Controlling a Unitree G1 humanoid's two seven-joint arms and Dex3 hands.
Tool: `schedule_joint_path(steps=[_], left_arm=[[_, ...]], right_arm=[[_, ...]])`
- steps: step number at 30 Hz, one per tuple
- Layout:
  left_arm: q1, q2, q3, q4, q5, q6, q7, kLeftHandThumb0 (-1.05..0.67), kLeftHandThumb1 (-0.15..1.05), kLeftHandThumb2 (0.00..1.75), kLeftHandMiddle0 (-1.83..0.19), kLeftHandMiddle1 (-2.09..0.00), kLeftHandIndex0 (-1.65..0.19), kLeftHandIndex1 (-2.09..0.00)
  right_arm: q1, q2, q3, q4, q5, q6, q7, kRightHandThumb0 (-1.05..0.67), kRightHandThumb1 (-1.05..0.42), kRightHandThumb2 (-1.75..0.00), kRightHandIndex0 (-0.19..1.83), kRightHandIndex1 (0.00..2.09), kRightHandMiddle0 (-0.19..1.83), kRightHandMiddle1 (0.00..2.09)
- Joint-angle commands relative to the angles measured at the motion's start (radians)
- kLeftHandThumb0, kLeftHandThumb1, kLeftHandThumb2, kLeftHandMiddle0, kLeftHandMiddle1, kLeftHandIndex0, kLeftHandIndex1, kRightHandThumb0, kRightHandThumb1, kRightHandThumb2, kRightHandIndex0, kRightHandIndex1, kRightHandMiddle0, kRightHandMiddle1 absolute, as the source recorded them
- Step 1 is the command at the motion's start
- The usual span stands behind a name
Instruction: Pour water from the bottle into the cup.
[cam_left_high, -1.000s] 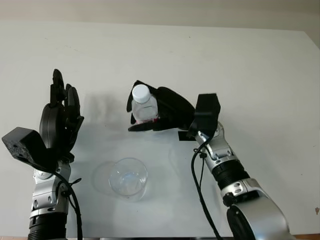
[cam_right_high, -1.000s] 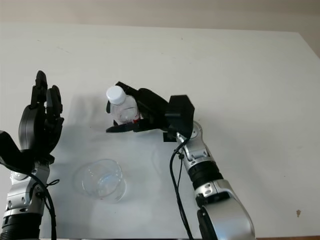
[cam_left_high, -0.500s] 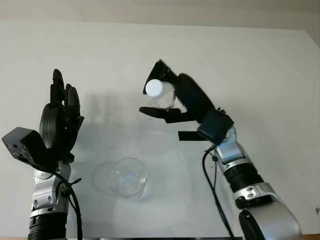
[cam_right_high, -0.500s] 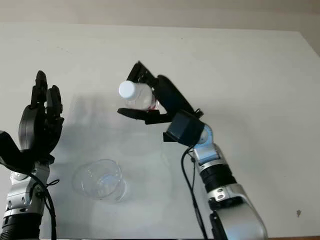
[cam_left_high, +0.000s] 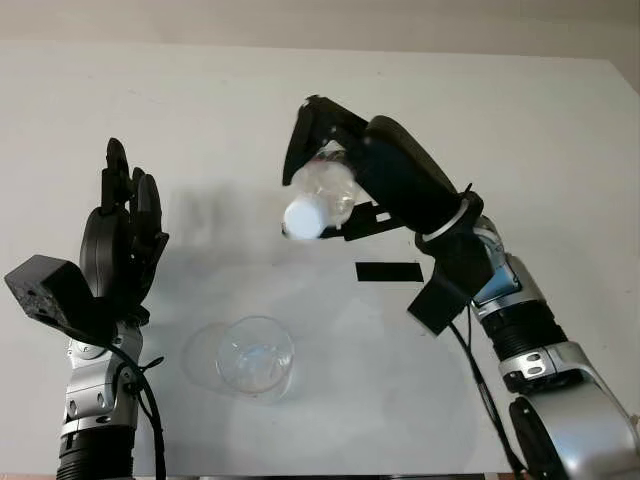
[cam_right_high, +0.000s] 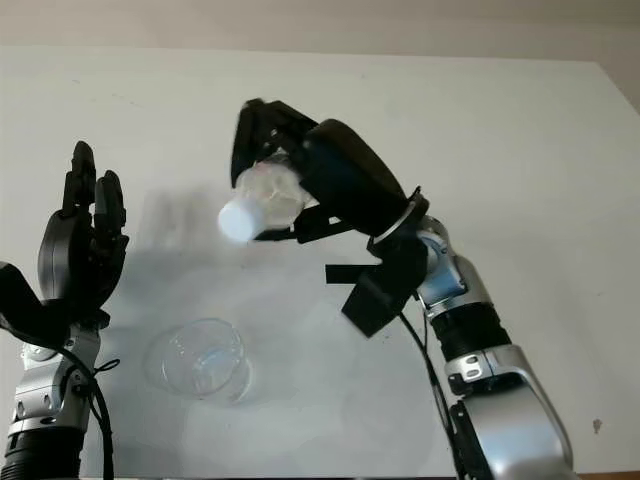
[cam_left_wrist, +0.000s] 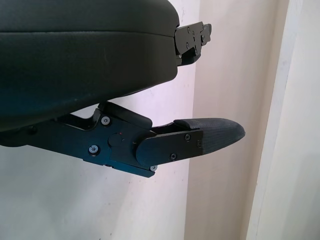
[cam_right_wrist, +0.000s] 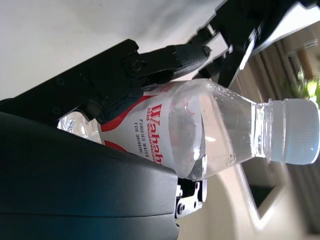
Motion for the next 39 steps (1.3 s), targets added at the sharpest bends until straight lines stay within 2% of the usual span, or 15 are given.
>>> schedule_joint_path(steps=[1,10,14,21,27,34,37,39], left_arm=[[-0.002,-0.001,0.002,-0.008,-0.002,-0.005,-0.002,-0.72,1.05,0.52,0.19,-0.01,0.19,0.00],[-0.008,-0.010,-0.007,-0.004,0.013,-0.009,0.011,-0.72,1.05,0.53,0.19,-0.02,0.19,0.00],[-0.009,-0.009,-0.009,0.000,0.010,-0.012,0.006,-0.72,1.05,0.53,0.19,0.00,0.19,0.00],[-0.016,-0.019,-0.014,0.016,0.021,-0.023,0.021,-0.73,1.05,0.54,0.19,-0.03,0.19,-0.01],[-0.030,-0.019,-0.011,0.020,0.015,-0.021,0.023,-0.74,1.05,0.52,0.19,-0.04,0.19,0.00],[-0.046,-0.016,-0.008,0.038,0.010,-0.029,0.008,-0.72,1.05,0.52,0.19,-0.02,0.19,0.00],[-0.049,-0.019,-0.009,0.042,0.012,-0.034,0.010,-0.72,1.05,0.53,0.19,-0.02,0.19,0.00],[-0.052,-0.019,-0.009,0.044,0.012,-0.035,0.010,-0.71,1.05,0.54,0.19,-0.03,0.19,0.00]], right_arm=[[-0.026,-0.018,0.013,-0.044,-0.050,-0.027,-0.045,-0.50,-1.05,-0.29,1.15,2.09,0.93,2.09],[-0.014,-0.056,0.084,-0.174,-0.355,0.030,-0.276,-0.54,-1.05,-0.22,1.18,2.09,0.98,2.09],[-0.019,-0.085,0.120,-0.210,-0.449,0.065,-0.377,-0.56,-1.05,-0.23,1.17,2.09,0.91,2.09],[-0.022,-0.127,0.163,-0.265,-0.529,0.113,-0.498,-0.56,-1.05,-0.20,1.16,2.09,0.75,2.03],[-0.030,-0.163,0.182,-0.307,-0.546,0.130,-0.537,-0.57,-1.05,-0.22,1.16,2.09,0.64,1.99],[-0.033,-0.184,0.197,-0.348,-0.551,0.139,-0.548,-0.55,-1.05,-0.15,1.13,2.09,0.40,1.74],[-0.042,-0.202,0.211,-0.368,-0.580,0.143,-0.550,-0.53,-1.04,-0.09,1.13,2.09,0.39,1.65],[-0.046,-0.209,0.219,-0.386,-0.602,0.152,-0.544,-0.53,-1.05,-0.10,1.15,2.09,0.48,1.74]])
